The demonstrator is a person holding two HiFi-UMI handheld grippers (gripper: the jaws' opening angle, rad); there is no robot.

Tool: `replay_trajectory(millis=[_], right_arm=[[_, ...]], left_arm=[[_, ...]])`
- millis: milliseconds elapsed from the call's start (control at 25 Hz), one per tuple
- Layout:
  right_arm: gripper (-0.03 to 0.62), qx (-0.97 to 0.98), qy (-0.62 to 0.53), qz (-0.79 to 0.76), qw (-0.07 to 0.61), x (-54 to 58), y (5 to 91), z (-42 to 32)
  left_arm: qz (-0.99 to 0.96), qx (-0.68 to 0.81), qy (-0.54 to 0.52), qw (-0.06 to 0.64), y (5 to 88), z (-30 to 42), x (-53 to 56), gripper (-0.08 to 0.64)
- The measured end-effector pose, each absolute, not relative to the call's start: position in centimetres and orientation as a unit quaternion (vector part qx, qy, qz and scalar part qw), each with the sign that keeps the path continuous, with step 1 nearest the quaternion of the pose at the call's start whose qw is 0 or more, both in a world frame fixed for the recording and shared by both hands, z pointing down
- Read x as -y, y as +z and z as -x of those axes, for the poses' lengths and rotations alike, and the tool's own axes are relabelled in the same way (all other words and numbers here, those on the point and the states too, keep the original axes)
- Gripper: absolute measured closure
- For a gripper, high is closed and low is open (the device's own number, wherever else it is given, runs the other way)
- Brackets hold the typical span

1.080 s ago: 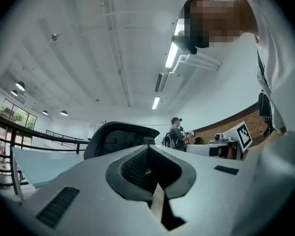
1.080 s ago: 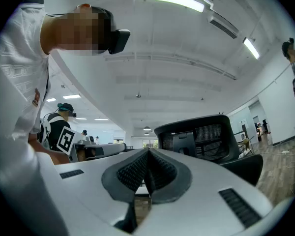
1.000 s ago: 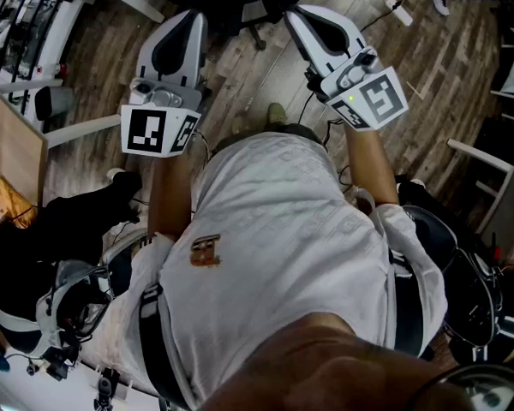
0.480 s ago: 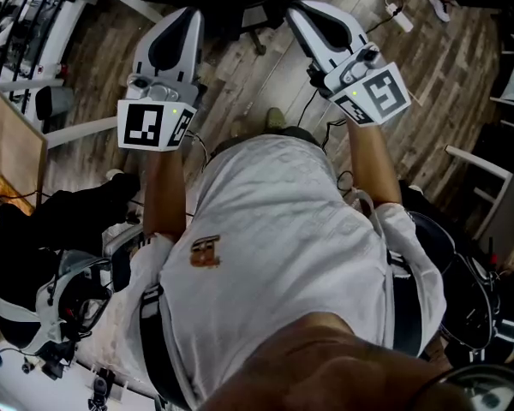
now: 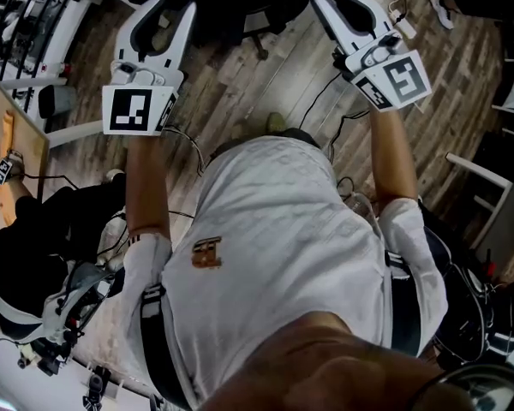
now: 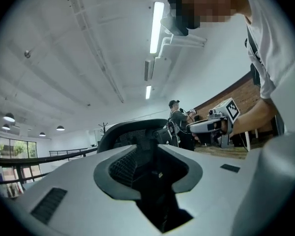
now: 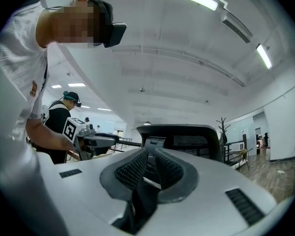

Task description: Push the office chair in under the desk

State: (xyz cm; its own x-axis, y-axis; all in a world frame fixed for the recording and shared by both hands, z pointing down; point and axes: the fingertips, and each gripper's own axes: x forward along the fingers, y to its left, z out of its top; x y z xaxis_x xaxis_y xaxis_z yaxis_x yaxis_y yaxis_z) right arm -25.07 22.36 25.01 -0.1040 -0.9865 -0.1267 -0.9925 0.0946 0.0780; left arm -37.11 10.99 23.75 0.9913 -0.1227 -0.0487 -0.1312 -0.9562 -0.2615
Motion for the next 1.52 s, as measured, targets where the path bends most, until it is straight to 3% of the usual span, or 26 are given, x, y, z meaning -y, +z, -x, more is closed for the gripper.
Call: replay_trajectory(millis=[240, 640, 1080, 1520], right_arm=[[0.525, -0.741, 0.083, 0.666, -0.024, -22.0, 24.2, 22.7], [0.379, -0.751, 0.071, 0.643, -0.13, -21.0, 26.4, 17.6], [0.357, -0.738, 0.056, 0.607, -0.287, -19.2, 30.4, 11.4], [0.35, -0.731, 0.008, 0.547, -0.408, -16.7, 35.0, 5.5]], left_arm=[[0.984, -0.063, -0.022, 0.164, 24.1, 36.5, -9.3, 0.399], [0.966, -0.051, -0.106, 0.23, 27.1, 34.7, -5.9, 0.337], [0.926, -0.031, -0.231, 0.298, 31.5, 32.4, -2.5, 0.275], [0.891, 0.011, -0.345, 0.294, 36.0, 31.4, 2.2, 0.255]])
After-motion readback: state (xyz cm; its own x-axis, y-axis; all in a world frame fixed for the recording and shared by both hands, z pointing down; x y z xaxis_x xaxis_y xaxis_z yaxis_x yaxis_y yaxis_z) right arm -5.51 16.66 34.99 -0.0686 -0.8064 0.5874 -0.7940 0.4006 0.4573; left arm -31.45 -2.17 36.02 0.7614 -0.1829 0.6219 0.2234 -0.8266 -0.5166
